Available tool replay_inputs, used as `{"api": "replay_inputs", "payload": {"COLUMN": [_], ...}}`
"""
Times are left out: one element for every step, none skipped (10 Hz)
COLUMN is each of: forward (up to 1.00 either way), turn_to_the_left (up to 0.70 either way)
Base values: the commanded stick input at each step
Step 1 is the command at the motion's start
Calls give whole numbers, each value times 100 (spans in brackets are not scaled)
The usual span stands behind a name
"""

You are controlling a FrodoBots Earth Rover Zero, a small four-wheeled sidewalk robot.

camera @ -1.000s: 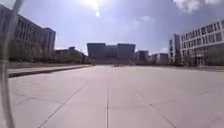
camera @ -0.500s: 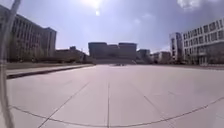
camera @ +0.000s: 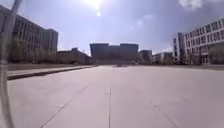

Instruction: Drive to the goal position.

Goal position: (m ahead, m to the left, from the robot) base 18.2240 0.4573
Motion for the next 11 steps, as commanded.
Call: {"api": "replay_inputs", "payload": {"forward": [85, 85, 85, 85, 85, 85, 85, 85, 85, 85, 85], "turn_to_the_left": [0, 0, 0, 0, 0, 0, 0, 0, 0, 0, 0]}}
